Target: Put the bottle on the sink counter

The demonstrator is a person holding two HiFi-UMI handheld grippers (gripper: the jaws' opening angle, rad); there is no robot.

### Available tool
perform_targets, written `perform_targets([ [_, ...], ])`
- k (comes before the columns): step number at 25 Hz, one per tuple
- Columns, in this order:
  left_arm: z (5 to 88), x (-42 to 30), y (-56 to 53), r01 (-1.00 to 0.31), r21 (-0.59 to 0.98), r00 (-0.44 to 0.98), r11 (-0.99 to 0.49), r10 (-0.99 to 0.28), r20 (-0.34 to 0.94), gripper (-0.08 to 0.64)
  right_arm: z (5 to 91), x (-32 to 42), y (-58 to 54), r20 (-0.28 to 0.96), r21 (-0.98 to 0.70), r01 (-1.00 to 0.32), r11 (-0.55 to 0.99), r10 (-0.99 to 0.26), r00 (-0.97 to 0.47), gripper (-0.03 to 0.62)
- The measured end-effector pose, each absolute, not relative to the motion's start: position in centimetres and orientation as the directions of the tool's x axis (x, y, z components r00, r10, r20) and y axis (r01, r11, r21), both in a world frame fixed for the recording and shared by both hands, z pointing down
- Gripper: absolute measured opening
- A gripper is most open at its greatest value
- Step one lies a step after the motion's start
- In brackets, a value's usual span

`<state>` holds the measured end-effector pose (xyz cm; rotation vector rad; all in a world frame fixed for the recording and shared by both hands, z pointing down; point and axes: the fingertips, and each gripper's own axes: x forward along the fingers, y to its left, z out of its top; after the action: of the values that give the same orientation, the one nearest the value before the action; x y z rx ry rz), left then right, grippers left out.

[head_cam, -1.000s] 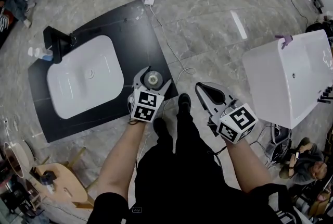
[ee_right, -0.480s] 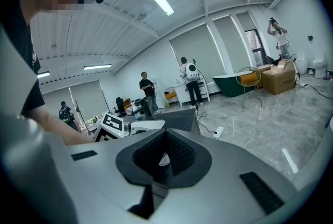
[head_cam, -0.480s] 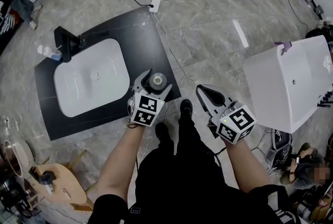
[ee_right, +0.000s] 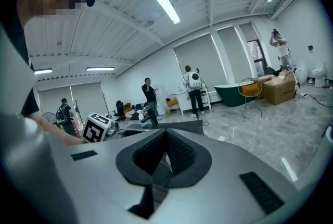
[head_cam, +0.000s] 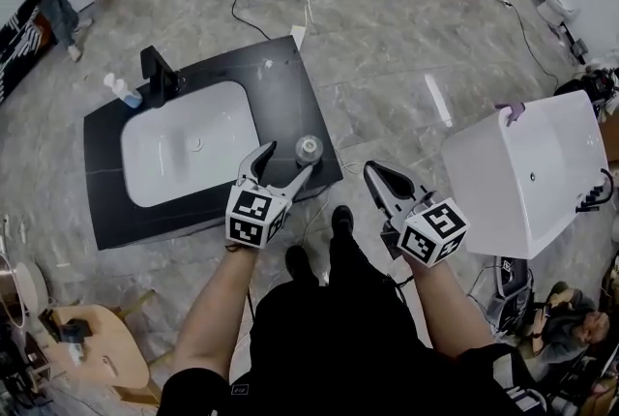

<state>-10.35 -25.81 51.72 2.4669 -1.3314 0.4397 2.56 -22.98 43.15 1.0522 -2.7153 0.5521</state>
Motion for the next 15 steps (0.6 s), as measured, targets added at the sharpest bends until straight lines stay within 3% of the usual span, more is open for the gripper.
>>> perform_targets([
  [3,48.5,-11.2,-24.3,-0.847,0.122,0.522,-0.517,-0.769,0.369,0.335,41.1,2.6,-22.0,0.282,-0.247,-0.682,0.688,-0.623,-0.730,0.014],
  [6,45.1,-11.7,-22.9,-0.855,0.109,0.513,-0.508,-0.794,0.325,0.203,39.1,3.2,-21.8,0.259,-0.229,-0.677,0.700,-0.626,-0.735,0.014],
  [15,40.2,-12.4,-21.0,-0.948,-0.028,0.297,-0.316,-0.916,0.270,0.038,35.4,6.3,-22.7,0.191,-0.142,-0.586,0.798,-0.558,-0.807,0.014],
])
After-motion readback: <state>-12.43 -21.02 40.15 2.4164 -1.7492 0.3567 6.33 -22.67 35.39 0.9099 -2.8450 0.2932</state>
